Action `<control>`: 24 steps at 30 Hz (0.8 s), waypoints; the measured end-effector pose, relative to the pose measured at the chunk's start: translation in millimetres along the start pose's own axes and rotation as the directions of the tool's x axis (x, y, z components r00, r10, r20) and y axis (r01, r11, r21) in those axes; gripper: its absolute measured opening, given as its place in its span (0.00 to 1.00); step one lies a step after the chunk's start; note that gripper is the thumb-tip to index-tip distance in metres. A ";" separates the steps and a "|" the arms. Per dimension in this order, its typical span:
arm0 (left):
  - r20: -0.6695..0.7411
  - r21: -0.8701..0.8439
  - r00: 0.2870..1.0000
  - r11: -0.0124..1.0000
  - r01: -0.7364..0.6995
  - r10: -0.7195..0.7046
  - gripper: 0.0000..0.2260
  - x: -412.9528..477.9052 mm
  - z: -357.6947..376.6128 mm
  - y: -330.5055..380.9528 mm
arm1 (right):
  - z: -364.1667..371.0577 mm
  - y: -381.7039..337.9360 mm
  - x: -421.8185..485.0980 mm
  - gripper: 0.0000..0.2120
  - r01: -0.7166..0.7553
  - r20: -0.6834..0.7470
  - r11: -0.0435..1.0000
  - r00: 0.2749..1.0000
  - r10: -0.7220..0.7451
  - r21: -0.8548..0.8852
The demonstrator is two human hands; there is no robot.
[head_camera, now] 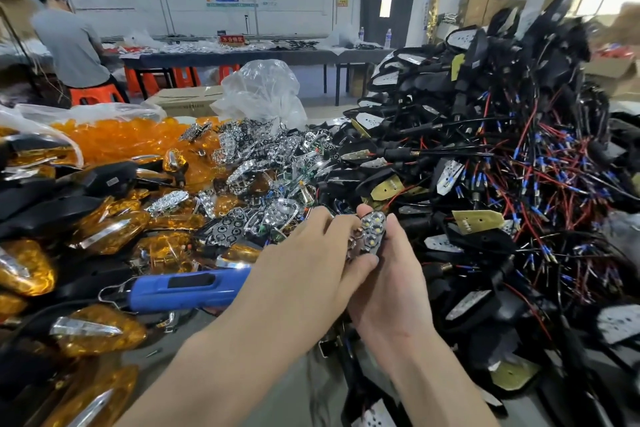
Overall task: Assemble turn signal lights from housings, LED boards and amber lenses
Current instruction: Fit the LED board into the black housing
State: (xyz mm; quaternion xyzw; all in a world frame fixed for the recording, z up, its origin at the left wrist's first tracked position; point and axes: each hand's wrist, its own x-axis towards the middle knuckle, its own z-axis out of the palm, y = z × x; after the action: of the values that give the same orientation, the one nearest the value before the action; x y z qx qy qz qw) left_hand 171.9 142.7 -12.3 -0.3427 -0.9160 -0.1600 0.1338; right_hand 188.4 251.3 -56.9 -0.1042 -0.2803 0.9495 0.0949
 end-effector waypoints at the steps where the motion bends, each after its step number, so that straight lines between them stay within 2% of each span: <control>1: 0.013 -0.045 1.000 0.999 0.025 -0.024 0.22 1.9 0.6 1.4 | -0.6 0.4 0.7 0.17 0.005 -0.006 1.000 1.000 -0.005 0.002; 4: 0.034 -0.196 0.992 0.973 0.125 -0.120 0.18 8.7 4.0 2.9 | -1.9 1.7 2.1 0.18 0.010 -0.009 1.000 1.000 -0.010 0.006; 7: 0.023 -0.230 0.987 0.960 0.160 -0.159 0.15 11.3 7.1 3.0 | -1.9 2.8 2.6 0.17 0.020 0.022 1.000 1.000 -0.020 -0.005; 13: -0.005 -0.214 0.994 0.972 0.102 -0.106 0.11 8.5 9.7 7.5 | -2.3 2.2 2.4 0.20 0.027 0.023 0.998 0.999 -0.026 -0.049; 19: 0.031 -0.228 0.999 0.974 0.016 -0.009 0.13 6.4 10.8 4.7 | -4.1 1.1 -2.0 0.22 0.030 0.002 0.989 1.000 -0.030 -0.142; 24: -0.006 -0.268 1.000 0.963 0.001 -0.003 0.14 11.3 8.8 2.2 | -1.8 0.1 -4.1 0.26 0.024 0.052 0.993 0.998 -0.018 -0.112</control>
State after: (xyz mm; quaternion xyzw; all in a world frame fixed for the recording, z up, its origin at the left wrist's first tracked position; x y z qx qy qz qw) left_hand 163.9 154.3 -15.9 -0.3561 -0.8858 -0.2838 0.0890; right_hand 192.8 251.2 -57.8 -0.0824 -0.3369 0.9334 0.0918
